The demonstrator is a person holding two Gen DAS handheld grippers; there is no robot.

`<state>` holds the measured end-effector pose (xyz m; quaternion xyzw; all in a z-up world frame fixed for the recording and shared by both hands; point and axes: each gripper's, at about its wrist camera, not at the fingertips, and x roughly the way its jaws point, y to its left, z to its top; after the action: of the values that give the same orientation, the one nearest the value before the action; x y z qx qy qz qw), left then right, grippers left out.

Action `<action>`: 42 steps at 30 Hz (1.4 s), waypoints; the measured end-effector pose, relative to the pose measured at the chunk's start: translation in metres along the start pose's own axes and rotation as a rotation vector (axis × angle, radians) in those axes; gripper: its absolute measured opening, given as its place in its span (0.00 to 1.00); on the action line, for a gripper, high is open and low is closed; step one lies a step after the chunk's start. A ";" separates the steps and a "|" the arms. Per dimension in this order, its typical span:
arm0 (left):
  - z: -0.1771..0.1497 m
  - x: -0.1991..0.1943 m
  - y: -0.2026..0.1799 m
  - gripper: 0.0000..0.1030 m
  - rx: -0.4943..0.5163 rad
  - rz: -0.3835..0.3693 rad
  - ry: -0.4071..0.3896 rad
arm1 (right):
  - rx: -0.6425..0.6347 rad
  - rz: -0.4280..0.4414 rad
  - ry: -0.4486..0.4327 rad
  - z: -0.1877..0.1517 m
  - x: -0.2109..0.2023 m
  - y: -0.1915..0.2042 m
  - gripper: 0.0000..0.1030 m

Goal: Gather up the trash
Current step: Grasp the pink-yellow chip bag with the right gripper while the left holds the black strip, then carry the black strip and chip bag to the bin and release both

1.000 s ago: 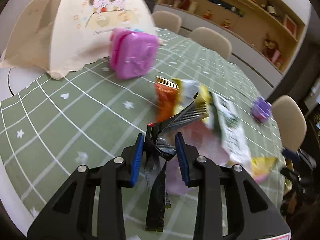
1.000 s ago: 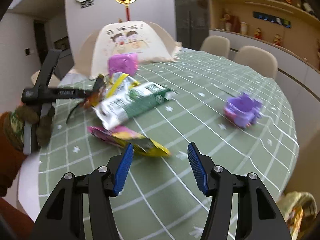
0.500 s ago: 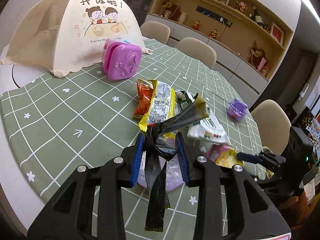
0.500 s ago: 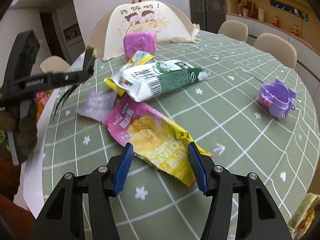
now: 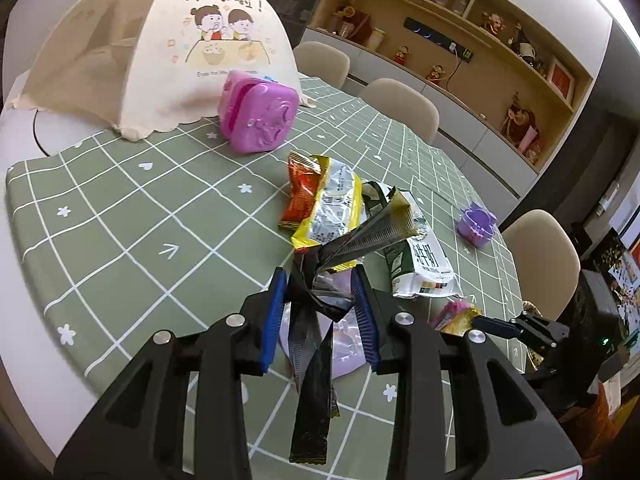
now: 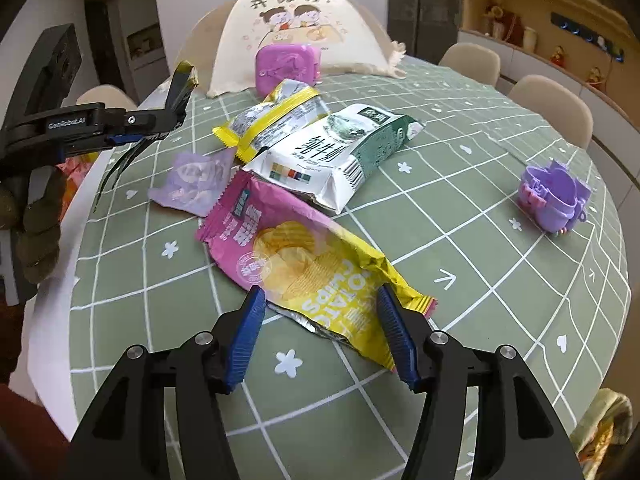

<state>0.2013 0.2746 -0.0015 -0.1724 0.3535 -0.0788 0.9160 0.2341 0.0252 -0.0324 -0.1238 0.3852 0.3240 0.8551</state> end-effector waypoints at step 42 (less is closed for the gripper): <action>-0.013 -0.008 -0.017 0.30 0.014 -0.024 0.030 | 0.024 0.151 0.064 0.025 0.021 -0.010 0.10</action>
<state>0.1863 0.2575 0.0008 -0.1691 0.3647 -0.0948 0.9107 0.2654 0.0387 -0.0312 -0.0945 0.4243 0.3788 0.8170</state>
